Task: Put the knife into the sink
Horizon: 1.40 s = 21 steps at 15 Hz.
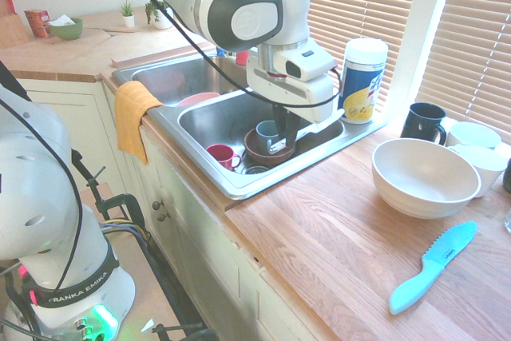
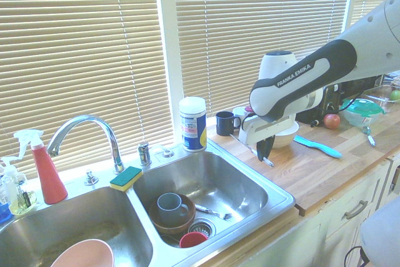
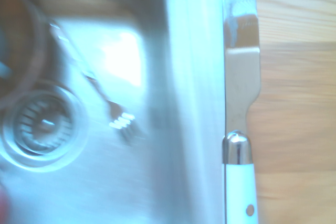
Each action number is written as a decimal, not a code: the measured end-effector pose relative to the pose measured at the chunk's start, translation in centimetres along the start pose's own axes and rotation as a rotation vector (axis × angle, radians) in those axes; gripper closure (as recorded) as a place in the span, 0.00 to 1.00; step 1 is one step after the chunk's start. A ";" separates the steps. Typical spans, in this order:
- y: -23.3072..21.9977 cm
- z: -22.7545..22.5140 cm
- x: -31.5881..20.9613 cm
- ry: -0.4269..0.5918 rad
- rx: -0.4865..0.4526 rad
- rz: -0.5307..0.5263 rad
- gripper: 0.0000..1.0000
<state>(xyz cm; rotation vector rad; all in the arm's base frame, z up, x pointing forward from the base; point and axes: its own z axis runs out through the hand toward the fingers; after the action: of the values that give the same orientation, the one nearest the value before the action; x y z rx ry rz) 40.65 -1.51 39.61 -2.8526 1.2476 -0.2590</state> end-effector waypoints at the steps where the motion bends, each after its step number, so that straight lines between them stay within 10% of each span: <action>1: -1.3 0.1 -1.4 0.014 0.010 0.011 1.00; 21: -11.7 13.6 -11.4 0.036 0.072 -0.002 1.00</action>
<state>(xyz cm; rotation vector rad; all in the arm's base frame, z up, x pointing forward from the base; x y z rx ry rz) 43.66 14.11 25.54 -2.8001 1.2158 -0.3499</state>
